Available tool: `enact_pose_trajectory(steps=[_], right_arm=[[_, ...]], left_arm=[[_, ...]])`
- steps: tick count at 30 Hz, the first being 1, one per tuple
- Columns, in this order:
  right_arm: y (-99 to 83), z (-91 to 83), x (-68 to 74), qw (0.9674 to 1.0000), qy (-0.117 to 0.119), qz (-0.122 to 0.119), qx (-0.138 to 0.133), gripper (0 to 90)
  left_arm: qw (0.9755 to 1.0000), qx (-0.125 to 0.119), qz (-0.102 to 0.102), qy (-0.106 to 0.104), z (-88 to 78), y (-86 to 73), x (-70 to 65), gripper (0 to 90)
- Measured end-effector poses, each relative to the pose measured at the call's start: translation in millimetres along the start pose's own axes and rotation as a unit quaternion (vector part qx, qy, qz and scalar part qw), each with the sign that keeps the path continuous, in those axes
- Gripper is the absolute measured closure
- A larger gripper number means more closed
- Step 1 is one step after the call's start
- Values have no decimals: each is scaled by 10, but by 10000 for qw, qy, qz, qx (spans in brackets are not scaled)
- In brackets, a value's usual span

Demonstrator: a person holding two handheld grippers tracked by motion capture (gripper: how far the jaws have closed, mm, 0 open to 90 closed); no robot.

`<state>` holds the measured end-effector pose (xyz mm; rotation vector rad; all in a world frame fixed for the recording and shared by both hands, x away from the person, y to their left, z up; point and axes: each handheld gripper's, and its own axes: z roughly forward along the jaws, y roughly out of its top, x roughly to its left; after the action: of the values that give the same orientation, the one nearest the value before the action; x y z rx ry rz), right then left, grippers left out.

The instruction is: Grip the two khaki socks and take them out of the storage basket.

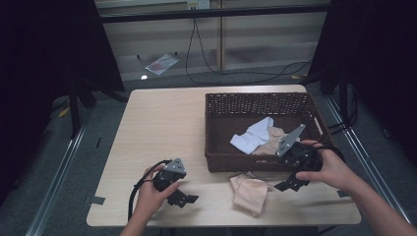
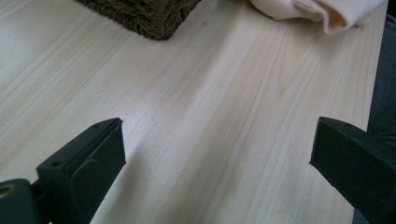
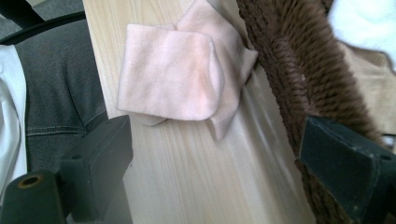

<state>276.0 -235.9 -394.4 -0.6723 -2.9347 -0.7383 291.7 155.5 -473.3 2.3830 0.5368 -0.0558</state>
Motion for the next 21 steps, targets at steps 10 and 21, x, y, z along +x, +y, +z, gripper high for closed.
enact_pose_trajectory(steps=[10,21], right_arm=[[-232,134,-1,9996,48,169,-228,83],[-418,302,58,9996,-72,29,-259,76]], left_arm=[[10000,-4,23,-16,2,2,-6,28],[10000,-86,-3,-44,12,-4,-8,28]])
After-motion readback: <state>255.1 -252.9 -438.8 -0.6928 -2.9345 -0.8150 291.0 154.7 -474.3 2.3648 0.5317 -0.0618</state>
